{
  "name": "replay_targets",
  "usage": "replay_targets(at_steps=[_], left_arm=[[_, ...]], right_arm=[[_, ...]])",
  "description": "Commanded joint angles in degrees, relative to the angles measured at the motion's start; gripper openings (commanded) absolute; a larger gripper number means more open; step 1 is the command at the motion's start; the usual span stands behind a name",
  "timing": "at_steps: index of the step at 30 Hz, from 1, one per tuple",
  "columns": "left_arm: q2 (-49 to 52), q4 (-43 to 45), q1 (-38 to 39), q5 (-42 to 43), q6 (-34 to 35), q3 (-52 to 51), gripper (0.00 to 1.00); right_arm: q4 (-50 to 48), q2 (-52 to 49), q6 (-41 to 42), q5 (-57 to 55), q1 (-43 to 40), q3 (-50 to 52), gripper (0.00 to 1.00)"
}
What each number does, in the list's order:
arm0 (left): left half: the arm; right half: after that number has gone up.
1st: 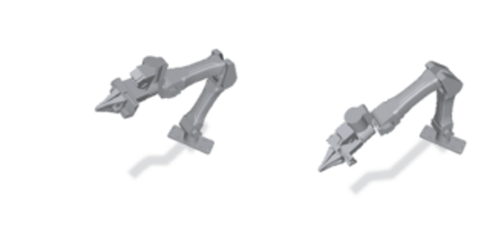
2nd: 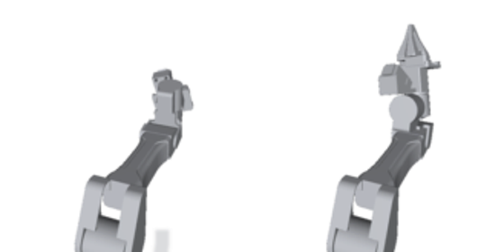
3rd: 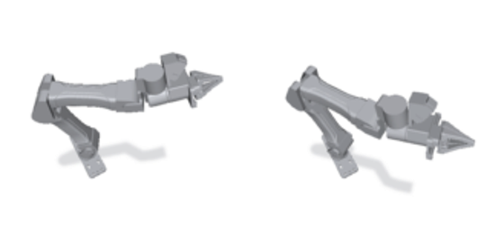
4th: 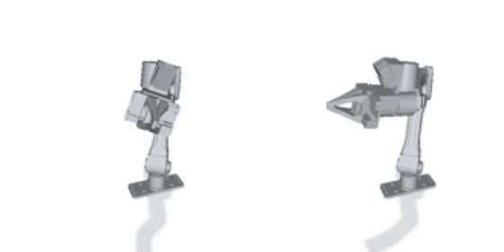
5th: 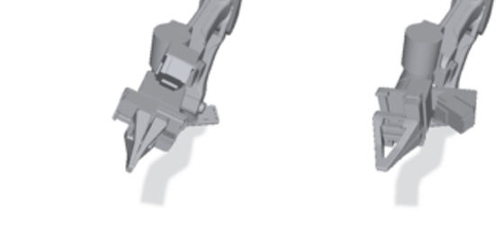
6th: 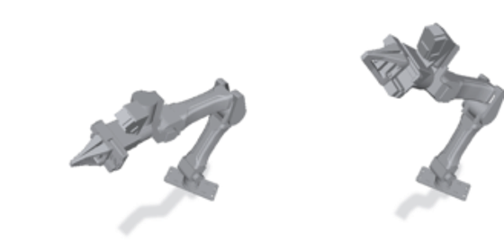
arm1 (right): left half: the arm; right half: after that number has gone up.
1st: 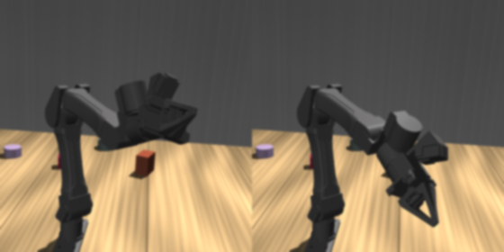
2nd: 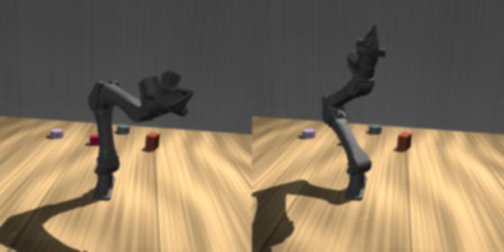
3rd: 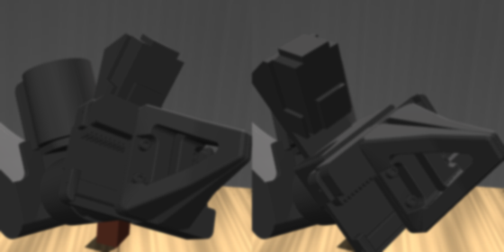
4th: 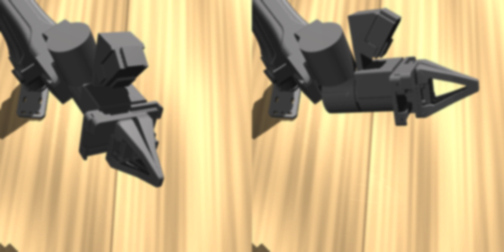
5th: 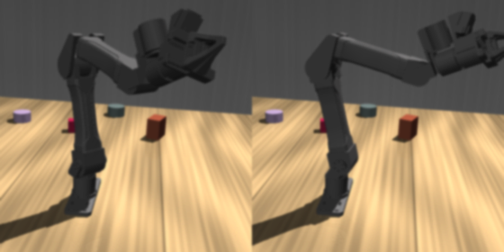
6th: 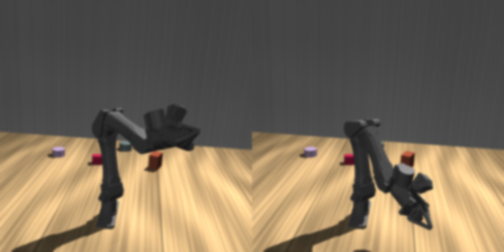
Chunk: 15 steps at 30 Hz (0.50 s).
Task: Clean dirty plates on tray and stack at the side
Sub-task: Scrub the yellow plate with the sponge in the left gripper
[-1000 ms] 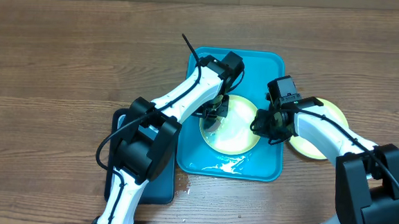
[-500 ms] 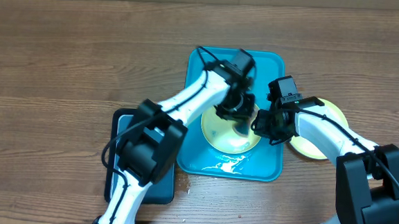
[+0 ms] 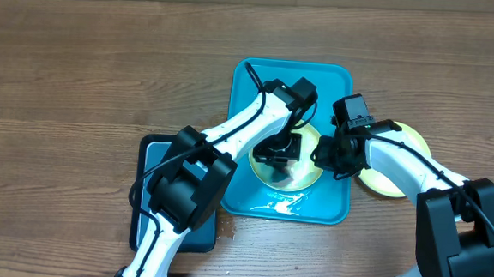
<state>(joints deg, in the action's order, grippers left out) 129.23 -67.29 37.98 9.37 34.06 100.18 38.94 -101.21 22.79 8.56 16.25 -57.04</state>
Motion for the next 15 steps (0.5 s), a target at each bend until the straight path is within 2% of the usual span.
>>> replay_targets(at_steps=[1,5,7,11,15], left_arm=[[1.07,-3.61,-0.44,-21.57,2.21,-0.81,0.04],[1.07,-6.21,-0.70,-34.23,3.32,-0.79,0.04],[1.07,-6.47,-0.94,-37.66,3.23,-0.79,0.04],[1.07,-6.10,-1.05,-39.85,3.26,-0.70,0.04],[1.07,-2.58,-1.33,-37.51,3.21,-0.70,0.04]], right_arm=[[0.57,-1.79,-0.52,-3.30,0.09,1.81,0.04],[0.59,-1.77,-0.55,-3.32,0.09,1.81,0.04],[0.59,-1.77,-0.55,-3.32,0.09,1.81,0.04],[0.61,-1.77,-0.55,-3.32,0.09,1.81,0.04],[0.74,-1.77,-0.55,-3.32,0.09,1.81,0.04]])
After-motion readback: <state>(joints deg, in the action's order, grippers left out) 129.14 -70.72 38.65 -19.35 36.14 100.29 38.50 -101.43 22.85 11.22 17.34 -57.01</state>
